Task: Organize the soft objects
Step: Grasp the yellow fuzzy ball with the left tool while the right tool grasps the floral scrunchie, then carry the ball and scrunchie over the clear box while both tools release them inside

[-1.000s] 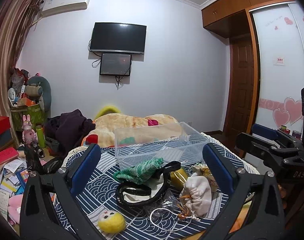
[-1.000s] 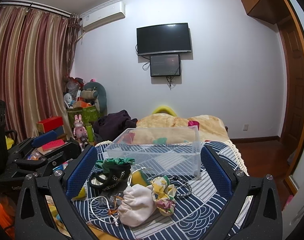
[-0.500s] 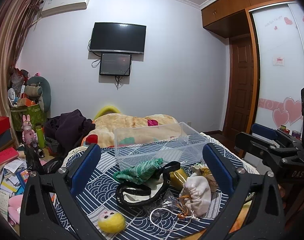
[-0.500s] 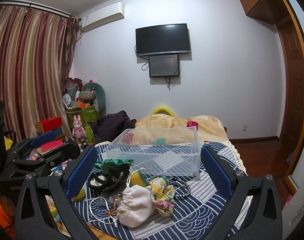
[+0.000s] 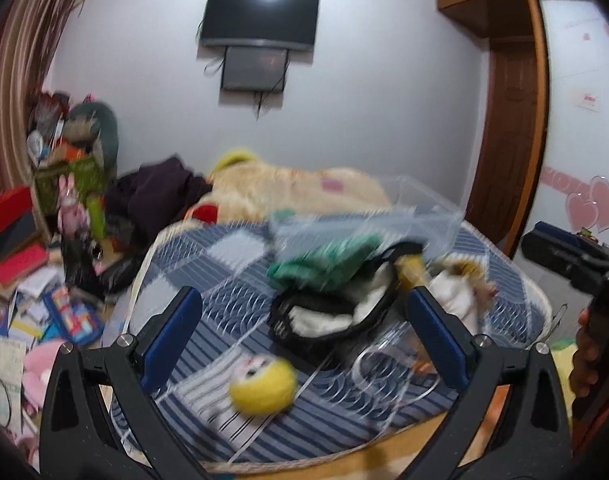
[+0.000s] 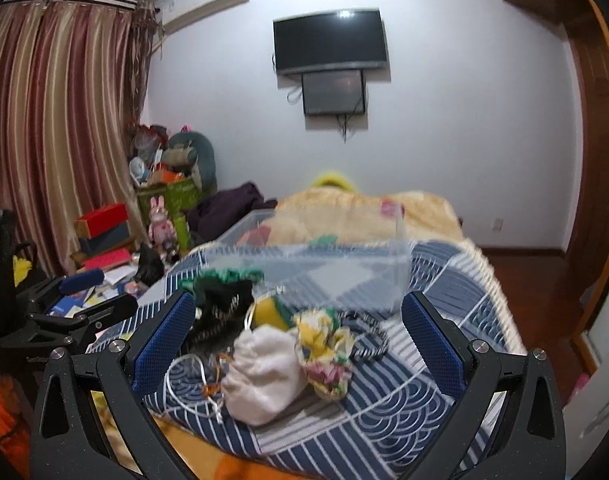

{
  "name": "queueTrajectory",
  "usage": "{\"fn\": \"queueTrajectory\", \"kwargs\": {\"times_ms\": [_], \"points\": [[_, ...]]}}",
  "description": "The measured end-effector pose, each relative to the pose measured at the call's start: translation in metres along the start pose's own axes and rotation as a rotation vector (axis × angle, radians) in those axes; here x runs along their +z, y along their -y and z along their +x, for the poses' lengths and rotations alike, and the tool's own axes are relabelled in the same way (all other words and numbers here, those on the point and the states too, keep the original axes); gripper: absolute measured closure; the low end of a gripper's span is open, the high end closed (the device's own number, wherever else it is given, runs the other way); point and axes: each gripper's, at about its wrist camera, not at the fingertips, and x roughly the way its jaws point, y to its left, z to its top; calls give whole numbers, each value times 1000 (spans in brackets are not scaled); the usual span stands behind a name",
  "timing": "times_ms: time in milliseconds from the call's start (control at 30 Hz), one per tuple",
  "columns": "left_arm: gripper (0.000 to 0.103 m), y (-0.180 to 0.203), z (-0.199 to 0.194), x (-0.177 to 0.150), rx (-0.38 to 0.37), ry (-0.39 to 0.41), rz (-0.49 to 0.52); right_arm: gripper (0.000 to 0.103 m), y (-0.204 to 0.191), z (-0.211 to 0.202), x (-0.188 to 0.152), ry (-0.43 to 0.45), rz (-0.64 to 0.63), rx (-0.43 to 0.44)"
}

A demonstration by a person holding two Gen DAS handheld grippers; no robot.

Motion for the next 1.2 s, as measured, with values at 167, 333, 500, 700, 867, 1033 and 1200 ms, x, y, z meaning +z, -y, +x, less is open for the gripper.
{"fn": "queueTrajectory", "kwargs": {"times_ms": [167, 333, 500, 700, 867, 1033, 1200], "points": [[0, -19, 19, -21, 38, -84, -23, 3, 9, 21, -13, -92, 44, 18], [18, -24, 30, -36, 20, -132, -30, 17, 12, 27, -20, -129, 58, 2], [37, -23, 40, -45, -16, -172, -30, 38, 27, 34, -23, -169, 118, 1], [58, -16, 43, -50, -30, -200, -8, 73, 36, 40, -29, -200, 168, -1], [58, -12, 32, -42, -25, -159, 3, 91, 39, 30, -26, -155, 174, -26], [58, -12, 20, -21, -27, -112, 6, 92, 45, 19, -15, -113, 196, -37], [58, -12, 19, 10, -41, -58, 20, 92, 44, 7, 8, -54, 154, -55]]}}
